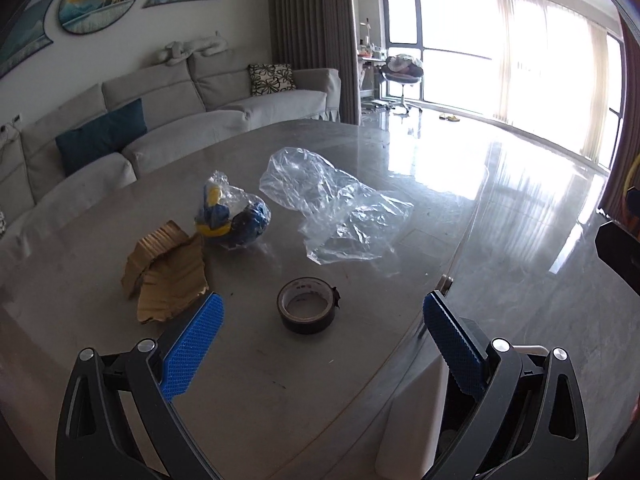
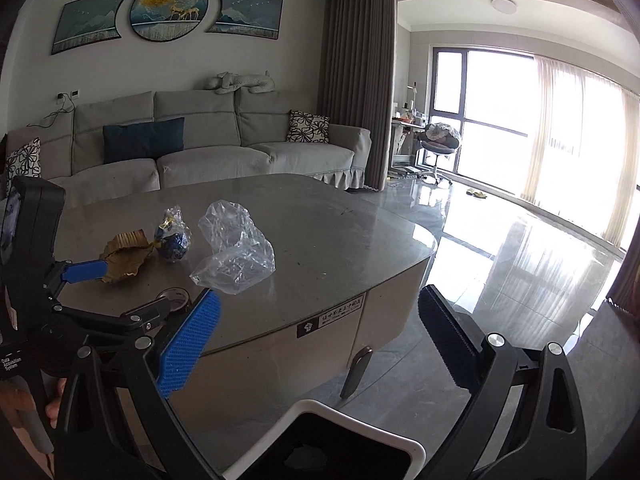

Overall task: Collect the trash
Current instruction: 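Move both tools back over the coffee table toward the black tape roll, then lower the left tool around the black tape roll and close it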

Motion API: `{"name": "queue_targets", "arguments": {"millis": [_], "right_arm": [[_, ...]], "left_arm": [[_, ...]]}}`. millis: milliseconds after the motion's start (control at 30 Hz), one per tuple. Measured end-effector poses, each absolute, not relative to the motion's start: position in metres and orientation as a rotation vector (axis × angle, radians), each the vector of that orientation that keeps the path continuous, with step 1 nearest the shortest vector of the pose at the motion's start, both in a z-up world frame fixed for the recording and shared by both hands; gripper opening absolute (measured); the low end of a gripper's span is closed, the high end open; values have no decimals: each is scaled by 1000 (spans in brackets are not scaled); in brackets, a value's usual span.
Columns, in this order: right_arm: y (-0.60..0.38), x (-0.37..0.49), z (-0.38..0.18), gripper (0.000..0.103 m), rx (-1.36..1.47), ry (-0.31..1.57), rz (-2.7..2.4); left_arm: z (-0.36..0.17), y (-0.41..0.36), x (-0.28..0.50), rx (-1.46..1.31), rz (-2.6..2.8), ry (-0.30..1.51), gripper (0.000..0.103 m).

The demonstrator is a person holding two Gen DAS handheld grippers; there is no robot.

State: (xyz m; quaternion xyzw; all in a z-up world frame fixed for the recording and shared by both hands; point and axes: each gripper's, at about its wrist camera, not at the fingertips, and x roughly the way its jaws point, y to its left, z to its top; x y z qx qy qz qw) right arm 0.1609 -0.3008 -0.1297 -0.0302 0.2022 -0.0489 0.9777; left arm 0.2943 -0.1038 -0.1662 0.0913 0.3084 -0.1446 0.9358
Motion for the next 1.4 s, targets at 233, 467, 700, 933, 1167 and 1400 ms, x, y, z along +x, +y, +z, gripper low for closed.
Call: {"name": "queue_targets", "arguments": {"millis": [233, 467, 700, 933, 1167, 1400], "right_arm": [[-275, 211, -115, 98, -74, 389, -31], [-257, 253, -120, 98, -75, 407, 1], [-256, 271, -142, 98, -82, 455, 10], [-265, 284, -157, 98, -60, 494, 1], [-266, 291, -164, 98, -58, 511, 1], [-266, 290, -164, 98, -55, 512, 2]], "left_arm": [[-151, -80, 334, 156, -269, 647, 100], [-165, -66, 364, 70, -254, 709, 100], [-194, -81, 386, 116, -275, 777, 100], [-219, -99, 395, 147, -313, 830, 100], [-229, -103, 401, 139, -314, 870, 100], [-241, -99, 411, 111, -302, 941, 100]]}}
